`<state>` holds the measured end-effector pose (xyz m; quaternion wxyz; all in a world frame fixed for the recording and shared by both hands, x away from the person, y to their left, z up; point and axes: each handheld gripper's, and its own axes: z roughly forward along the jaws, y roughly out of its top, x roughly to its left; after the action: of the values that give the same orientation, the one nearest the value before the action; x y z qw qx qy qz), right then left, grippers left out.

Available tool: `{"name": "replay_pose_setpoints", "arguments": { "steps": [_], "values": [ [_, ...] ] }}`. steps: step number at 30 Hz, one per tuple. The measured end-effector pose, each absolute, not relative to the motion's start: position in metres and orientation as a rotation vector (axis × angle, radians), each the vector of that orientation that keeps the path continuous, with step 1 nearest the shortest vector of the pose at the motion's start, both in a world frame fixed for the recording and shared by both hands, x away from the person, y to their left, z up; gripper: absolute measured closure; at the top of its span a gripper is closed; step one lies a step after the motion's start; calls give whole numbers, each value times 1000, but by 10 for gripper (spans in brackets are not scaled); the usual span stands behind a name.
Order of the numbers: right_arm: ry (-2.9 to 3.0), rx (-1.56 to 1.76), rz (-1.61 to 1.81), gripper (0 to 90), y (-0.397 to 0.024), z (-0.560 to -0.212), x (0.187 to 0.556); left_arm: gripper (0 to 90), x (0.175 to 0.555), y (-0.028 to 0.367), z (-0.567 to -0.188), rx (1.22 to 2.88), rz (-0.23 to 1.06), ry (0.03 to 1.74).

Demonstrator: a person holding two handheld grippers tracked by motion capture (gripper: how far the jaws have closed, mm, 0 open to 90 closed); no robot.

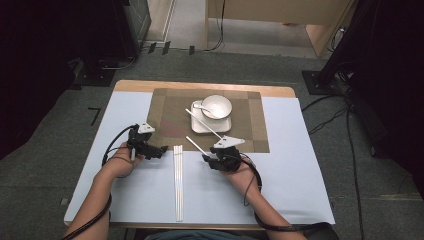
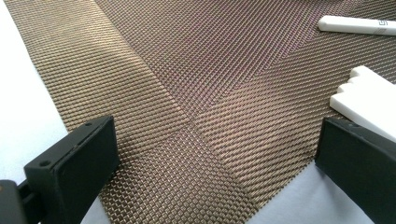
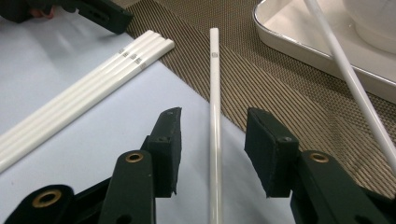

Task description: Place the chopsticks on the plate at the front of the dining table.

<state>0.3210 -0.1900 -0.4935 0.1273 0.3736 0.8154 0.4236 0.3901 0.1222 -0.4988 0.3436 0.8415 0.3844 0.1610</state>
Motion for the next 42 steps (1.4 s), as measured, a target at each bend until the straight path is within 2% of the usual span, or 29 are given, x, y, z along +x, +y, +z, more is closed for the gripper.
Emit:
{"name": "replay_pose_setpoints", "arguments": {
  "steps": [19, 34, 42],
  "values": [
    [2387, 1089, 1177, 691, -193, -500, 317, 0, 390, 122, -499, 2186, 419, 998],
    [2357, 1057, 1122, 842, -189, -501, 313, 0, 390, 122, -499, 2186, 420, 999],
    [2364, 1075, 1137, 851, -190, -500, 315, 0, 390, 122, -499, 2187, 418, 999]
  ]
}}
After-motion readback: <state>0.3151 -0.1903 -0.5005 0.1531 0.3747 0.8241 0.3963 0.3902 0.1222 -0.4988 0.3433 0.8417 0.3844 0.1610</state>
